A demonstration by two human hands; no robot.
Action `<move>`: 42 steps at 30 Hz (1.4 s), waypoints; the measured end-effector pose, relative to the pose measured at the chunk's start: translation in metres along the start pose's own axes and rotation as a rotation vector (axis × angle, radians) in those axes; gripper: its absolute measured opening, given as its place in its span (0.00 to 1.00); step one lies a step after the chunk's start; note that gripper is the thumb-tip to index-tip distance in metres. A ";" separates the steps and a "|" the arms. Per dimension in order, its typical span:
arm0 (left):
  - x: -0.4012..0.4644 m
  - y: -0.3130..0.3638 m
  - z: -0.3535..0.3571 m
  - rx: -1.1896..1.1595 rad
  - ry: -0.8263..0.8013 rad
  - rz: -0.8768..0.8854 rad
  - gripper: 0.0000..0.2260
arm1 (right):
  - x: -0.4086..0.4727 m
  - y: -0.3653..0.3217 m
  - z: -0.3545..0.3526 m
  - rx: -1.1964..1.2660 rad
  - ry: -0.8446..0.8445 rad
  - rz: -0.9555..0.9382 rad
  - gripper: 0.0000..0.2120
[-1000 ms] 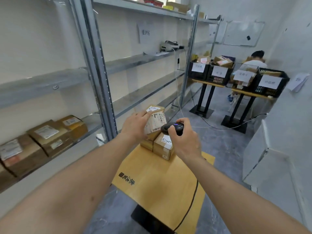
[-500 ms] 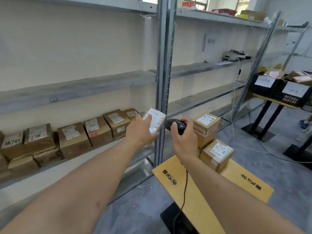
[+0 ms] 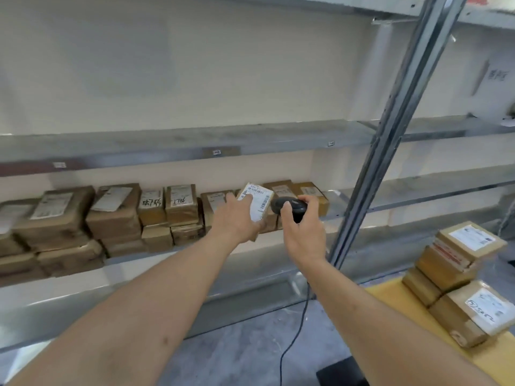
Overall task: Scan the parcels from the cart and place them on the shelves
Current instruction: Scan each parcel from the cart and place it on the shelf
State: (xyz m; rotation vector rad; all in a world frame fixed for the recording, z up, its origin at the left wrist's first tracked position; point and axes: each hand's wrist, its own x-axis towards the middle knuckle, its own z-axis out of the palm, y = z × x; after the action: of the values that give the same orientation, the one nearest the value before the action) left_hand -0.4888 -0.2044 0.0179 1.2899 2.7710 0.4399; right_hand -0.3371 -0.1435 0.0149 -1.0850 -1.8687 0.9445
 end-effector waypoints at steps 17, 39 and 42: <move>0.093 -0.107 0.034 -0.035 0.002 -0.309 0.37 | 0.078 0.004 0.137 0.025 -0.259 -0.007 0.16; 0.228 -0.123 0.091 0.247 -0.003 -0.371 0.26 | 0.215 0.071 0.218 -0.059 -0.542 -0.028 0.17; 0.227 -0.128 0.094 0.284 -0.010 -0.296 0.26 | 0.216 0.077 0.222 -0.056 -0.515 -0.004 0.17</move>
State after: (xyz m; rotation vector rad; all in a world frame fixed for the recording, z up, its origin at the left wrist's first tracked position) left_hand -0.7160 -0.0887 -0.0917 0.8888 3.0283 0.0220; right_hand -0.5796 0.0321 -0.0951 -0.9259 -2.3171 1.2634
